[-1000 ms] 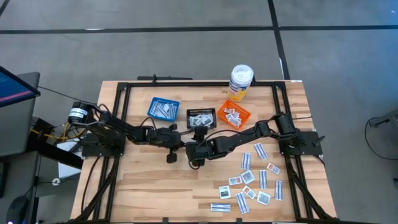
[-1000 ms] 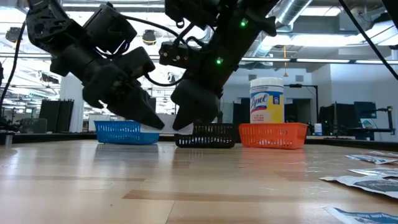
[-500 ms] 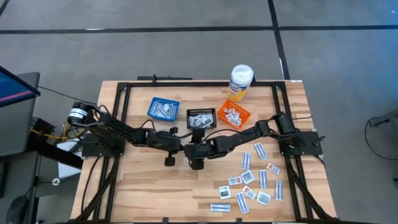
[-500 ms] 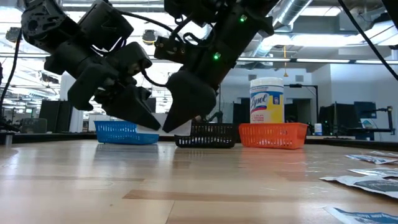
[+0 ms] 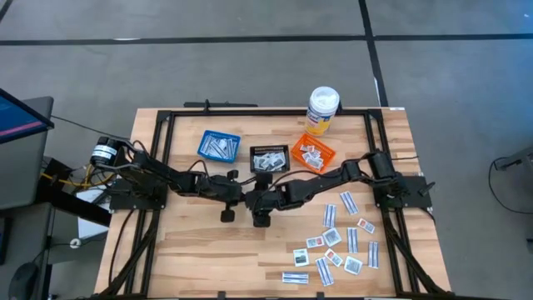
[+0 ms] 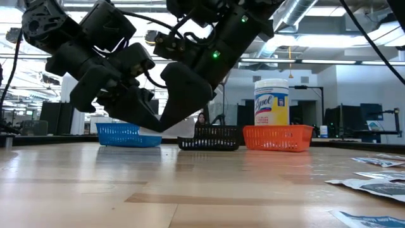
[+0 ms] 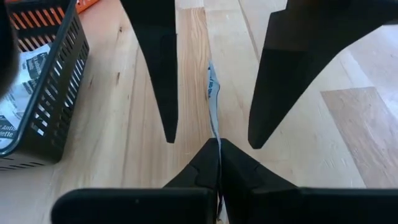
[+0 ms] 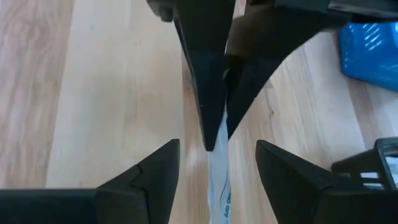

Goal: Pick & Place First Aid Supplies
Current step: Put the bandage into the blue container

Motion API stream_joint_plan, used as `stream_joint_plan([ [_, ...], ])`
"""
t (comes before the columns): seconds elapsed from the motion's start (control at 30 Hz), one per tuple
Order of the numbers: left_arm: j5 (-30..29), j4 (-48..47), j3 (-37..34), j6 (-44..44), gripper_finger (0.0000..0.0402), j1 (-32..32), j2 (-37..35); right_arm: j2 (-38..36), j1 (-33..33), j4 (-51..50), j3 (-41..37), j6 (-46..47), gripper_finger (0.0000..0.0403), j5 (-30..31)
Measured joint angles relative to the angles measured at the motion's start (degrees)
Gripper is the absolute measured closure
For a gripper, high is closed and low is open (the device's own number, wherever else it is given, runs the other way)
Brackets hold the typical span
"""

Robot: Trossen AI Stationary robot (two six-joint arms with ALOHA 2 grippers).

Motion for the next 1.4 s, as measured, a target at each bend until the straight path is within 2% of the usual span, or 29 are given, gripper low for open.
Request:
stream_joint_plan([
  [0.47, 0.0, 0.0, 0.0, 0.0, 0.0395, 0.0, 0.0, 0.0, -0.7, -0.3, -0.2, 0.3, 0.0225, -0.1],
  [0.67, 0.0, 0.0, 0.0, 0.0, 0.0394, 0.0, 0.0, 0.0, -0.7, -0.4, -0.2, 0.0, 0.0282, -0.2],
  [0.83, 0.0, 0.0, 0.0, 0.0, 0.0394, 0.0, 0.0, 0.0, -0.7, -0.9, -0.2, 0.0, 0.034, -3.0],
  [1.07, 0.0, 0.0, 0.0, 0.0, 0.0396, 0.0, 0.0, 0.0, -0.5, -7.9, 1.2, -0.2, 0.0397, -2.8],
  [1.4, 0.0, -0.1, 0.1, -0.3, 0.0395, 0.0, 0.0, 0.0, -0.6, -8.6, 1.4, 0.0, 0.04, -2.7],
])
